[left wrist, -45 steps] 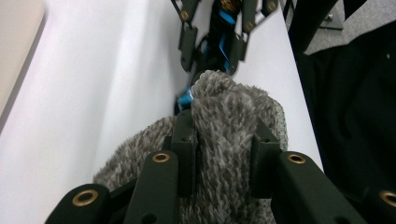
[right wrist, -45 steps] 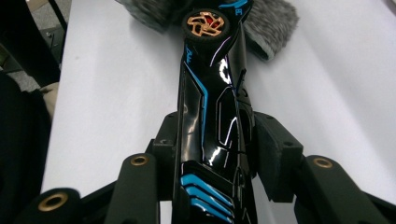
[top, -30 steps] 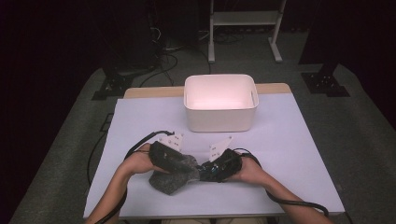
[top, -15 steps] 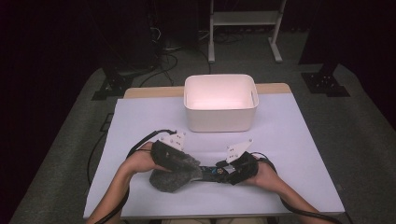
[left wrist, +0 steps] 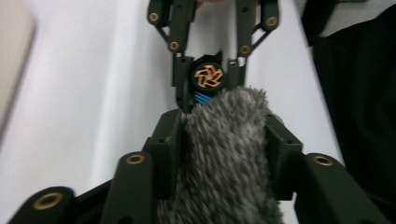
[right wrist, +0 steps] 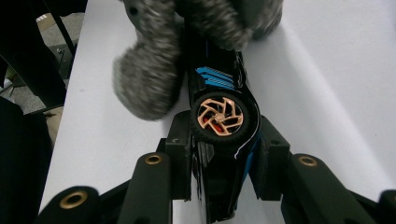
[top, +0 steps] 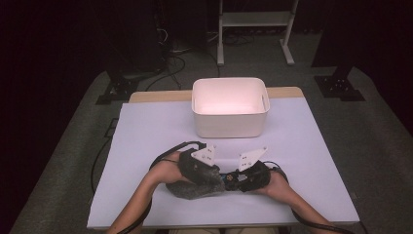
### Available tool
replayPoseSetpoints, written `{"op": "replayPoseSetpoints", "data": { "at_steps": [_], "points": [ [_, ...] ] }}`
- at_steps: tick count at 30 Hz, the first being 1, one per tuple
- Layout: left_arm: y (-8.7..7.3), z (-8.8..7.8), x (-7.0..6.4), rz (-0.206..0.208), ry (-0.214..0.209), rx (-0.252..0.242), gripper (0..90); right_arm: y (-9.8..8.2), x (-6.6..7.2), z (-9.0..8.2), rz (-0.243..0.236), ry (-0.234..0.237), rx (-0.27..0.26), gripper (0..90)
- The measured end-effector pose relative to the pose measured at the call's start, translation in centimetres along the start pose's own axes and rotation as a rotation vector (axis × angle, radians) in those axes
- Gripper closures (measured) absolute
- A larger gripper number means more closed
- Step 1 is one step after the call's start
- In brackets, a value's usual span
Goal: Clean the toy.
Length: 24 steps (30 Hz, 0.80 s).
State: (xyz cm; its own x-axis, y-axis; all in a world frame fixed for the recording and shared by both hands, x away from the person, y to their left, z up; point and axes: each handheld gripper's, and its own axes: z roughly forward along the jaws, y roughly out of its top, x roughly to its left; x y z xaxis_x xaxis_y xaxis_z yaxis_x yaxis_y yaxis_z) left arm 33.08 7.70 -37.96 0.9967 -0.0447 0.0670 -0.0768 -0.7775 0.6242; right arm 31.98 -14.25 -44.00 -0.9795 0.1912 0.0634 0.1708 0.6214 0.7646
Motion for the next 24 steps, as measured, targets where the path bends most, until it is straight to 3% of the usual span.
{"op": "replayPoseSetpoints", "data": {
  "at_steps": [3,5,6,7,8,10,13,18,21,22,24],
  "points": [
    [0.0,0.2,-0.1,0.000,0.030,0.027,51.3,-0.2,0.1,0.0,-0.001,-0.010,0.015,63.9],
    [-0.1,0.3,-0.1,-0.034,0.039,0.038,51.2,-0.3,0.2,0.0,0.000,-0.013,0.019,63.9],
    [-0.1,0.1,-0.2,-0.024,0.058,0.033,51.9,-0.4,0.2,0.0,0.006,-0.013,0.019,63.9],
    [-0.2,-0.1,-0.2,-0.017,0.065,0.024,59.4,-0.4,0.2,0.0,0.010,-0.012,0.018,63.9],
    [-0.2,-0.3,-0.2,-0.028,0.061,0.014,65.7,-0.4,0.1,0.0,0.007,-0.028,0.020,62.2],
    [-0.3,-0.6,-0.2,-0.041,0.042,0.006,71.1,-0.5,-0.1,-0.1,0.025,-0.013,0.013,62.9],
    [0.0,-0.8,-0.1,-0.050,0.023,0.007,72.8,-0.5,-0.2,-0.1,0.031,0.001,0.008,64.8],
    [1.5,-0.3,0.4,-0.015,0.019,0.011,73.6,-0.4,0.0,0.0,0.014,-0.009,0.009,64.8],
    [2.5,0.5,0.8,0.007,-0.006,-0.021,73.9,-0.5,0.1,0.0,0.019,-0.010,0.005,64.8],
    [2.8,1.0,0.7,0.009,-0.026,-0.012,73.9,-0.5,0.0,0.0,0.023,-0.007,0.002,64.9],
    [3.2,2.0,0.8,0.023,-0.019,0.018,74.0,-0.5,0.0,0.0,0.031,-0.005,-0.001,64.9]
  ]
}}
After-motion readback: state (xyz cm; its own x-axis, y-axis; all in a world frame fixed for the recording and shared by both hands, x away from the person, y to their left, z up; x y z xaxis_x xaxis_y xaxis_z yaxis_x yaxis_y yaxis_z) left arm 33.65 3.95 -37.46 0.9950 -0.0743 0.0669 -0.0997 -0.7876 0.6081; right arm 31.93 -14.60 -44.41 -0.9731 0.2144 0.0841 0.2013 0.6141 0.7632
